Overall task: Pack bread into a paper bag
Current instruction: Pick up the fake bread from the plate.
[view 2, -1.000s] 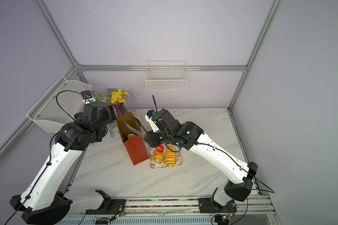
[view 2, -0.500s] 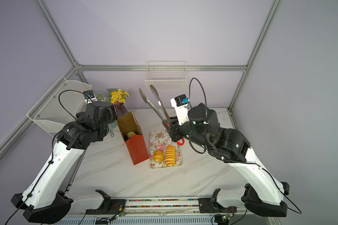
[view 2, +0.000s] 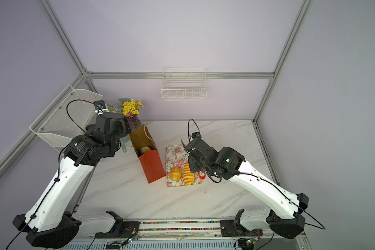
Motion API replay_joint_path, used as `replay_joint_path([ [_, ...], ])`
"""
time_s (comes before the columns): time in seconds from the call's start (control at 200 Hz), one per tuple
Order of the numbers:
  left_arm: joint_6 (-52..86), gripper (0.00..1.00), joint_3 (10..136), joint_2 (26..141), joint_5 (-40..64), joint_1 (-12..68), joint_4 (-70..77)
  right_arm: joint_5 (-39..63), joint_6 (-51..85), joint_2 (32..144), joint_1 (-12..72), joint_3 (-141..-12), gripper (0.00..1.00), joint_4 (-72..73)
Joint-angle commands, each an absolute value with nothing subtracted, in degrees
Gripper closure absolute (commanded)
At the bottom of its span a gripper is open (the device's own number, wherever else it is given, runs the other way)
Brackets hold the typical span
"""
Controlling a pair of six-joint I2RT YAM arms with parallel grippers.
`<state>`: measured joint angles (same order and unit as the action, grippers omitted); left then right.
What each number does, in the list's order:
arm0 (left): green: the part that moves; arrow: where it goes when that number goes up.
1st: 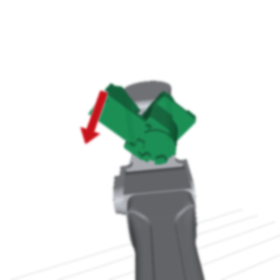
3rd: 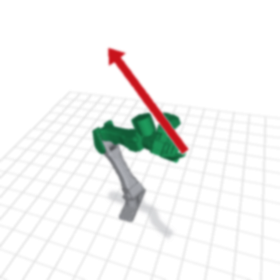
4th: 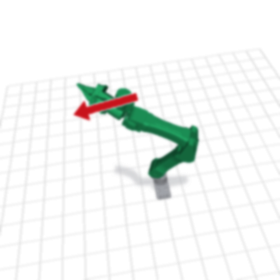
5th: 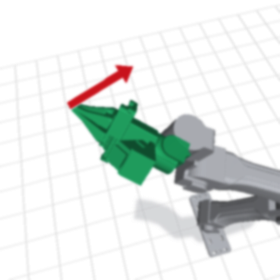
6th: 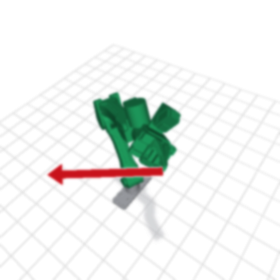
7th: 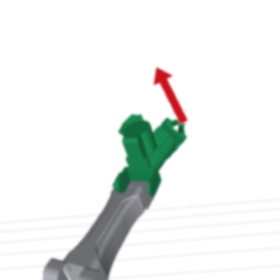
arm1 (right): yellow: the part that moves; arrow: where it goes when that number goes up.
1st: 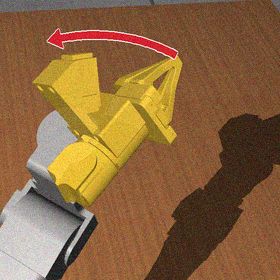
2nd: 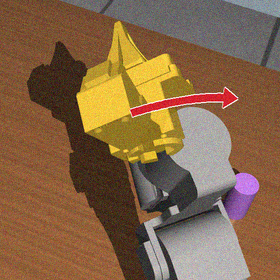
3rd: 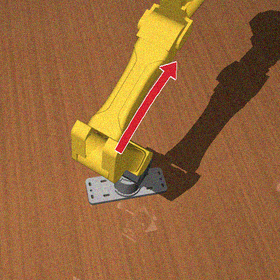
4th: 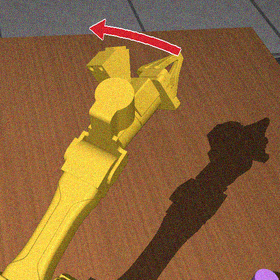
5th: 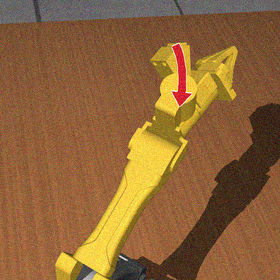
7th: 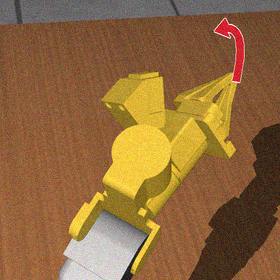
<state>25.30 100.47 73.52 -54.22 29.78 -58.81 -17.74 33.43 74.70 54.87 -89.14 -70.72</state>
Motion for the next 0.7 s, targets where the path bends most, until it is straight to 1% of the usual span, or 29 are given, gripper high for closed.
replay_joint_path([
  [0.0, 25.0, 0.00, 99.8, 73.8, -53.8, 30.1, -56.1, -14.3, 39.7, 71.8, 55.1, -87.3, 0.65, -71.3],
  [0.235, 25.0, 0.00, 99.6, 74.6, -53.1, 30.2, -55.8, -2.6, 39.9, 72.8, 55.1, -85.6, 0.61, -68.8],
  [0.375, 25.0, 0.00, 99.4, 74.6, -53.2, 30.2, -55.8, -0.4, 40.6, 73.8, 55.1, -85.9, 0.59, -70.3],
  [0.695, 25.1, 0.00, 98.8, 74.1, -53.2, 30.2, -55.8, 5.8, 39.5, 78.2, 55.2, -85.2, 0.59, -72.8],
])
